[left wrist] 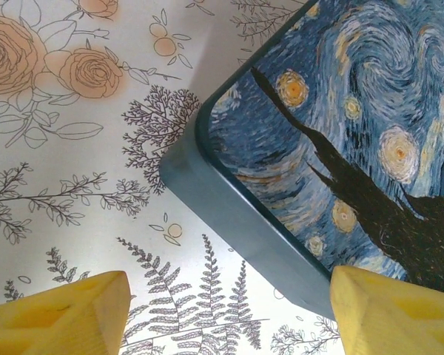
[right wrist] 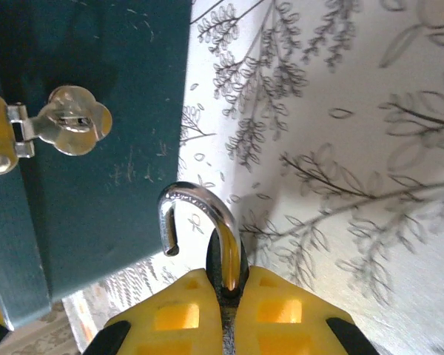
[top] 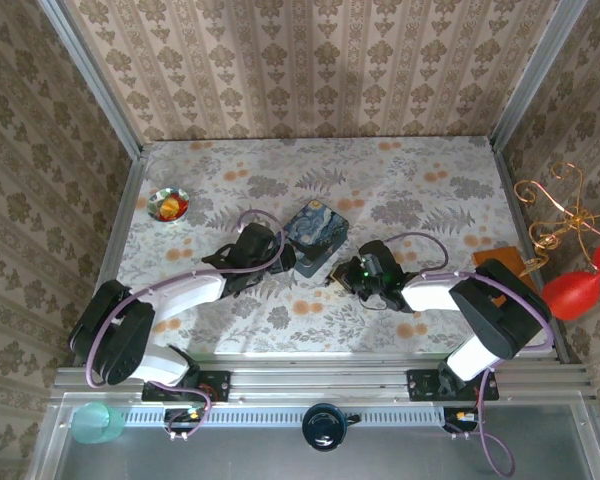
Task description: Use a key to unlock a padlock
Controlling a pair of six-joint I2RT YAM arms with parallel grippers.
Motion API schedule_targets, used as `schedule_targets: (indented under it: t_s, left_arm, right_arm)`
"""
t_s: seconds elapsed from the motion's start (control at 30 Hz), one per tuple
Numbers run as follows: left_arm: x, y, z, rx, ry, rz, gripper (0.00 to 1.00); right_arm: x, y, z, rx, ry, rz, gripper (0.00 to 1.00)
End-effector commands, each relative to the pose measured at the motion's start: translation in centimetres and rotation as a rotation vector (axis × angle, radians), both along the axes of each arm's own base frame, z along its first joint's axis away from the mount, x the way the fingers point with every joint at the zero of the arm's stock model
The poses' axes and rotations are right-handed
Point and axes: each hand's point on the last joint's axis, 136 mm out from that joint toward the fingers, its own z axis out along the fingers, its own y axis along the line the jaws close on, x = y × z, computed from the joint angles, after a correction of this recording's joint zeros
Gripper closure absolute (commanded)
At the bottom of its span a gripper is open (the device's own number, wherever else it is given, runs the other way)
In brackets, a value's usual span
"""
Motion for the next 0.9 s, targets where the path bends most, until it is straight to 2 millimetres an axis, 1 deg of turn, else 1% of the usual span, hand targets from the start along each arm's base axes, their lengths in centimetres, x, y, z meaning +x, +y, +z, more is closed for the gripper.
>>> schedule_targets:
  t_s: [0.0,0.03,0.07,0.1,0.13,0.2,0.27,0.4,0.5,0.57,0.67,0.77,0.87]
  left_arm:
    - [-0.3,2.9,1.6,0.069,-0.066,-0.006,0.27]
    - [-0.4,4.1,1.9,0.085,-0.086,0.005,0.26]
    - [-0.6,5.4,2.1,0.093,-0.108,0.016,0.25]
    - [-0.8,6.6,2.2,0.097,-0.124,0.024,0.24]
    - [-1.0,7.5,2.3,0.098,-0.134,0.029,0.24]
    - [-1.7,8.9,2.3,0.108,-0.156,0.022,0.24]
    - [-2.4,9.6,2.4,0.117,-0.171,0.014,0.23]
    - [-4.0,10.6,2.6,0.117,-0.212,0.002,0.23]
    - [-5.1,11.3,2.4,0.105,-0.250,0.002,0.21]
    - [-5.5,11.3,3.1,0.080,-0.287,-0.005,0.19]
    - [-5.7,11.8,3.6,0.070,-0.329,0.015,0.17]
    - [-5.8,11.9,3.9,0.060,-0.349,0.017,0.16]
    - [-6.0,11.8,3.9,0.055,-0.354,0.008,0.16]
  right_arm:
    - [-0.8,-1.1,1.8,-0.139,-0.056,0.073,0.98]
    - [-1.2,-1.4,2.0,-0.176,-0.051,0.100,0.98]
    - [-1.6,-1.4,3.0,-0.202,-0.067,0.129,0.98]
    - [-2.0,-1.5,3.4,-0.230,-0.078,0.154,0.98]
    - [-2.5,-1.6,3.7,-0.248,-0.084,0.173,0.98]
    - [-3.2,-1.6,4.5,-0.270,-0.100,0.212,0.98]
    - [-4.1,-1.5,5.1,-0.297,-0.101,0.253,0.98]
    - [-6.1,-1.1,6.0,-0.392,-0.103,0.343,0.98]
    - [-7.3,-0.9,5.5,-0.427,-0.079,0.392,0.97]
    - [-7.5,-1.1,4.9,-0.437,-0.061,0.395,0.97]
    - [-7.5,-1.0,4.2,-0.440,-0.047,0.389,0.97]
    - [-7.4,-0.7,3.8,-0.441,-0.031,0.394,0.96]
    - [-7.4,-1.2,3.5,-0.489,-0.012,0.401,0.96]
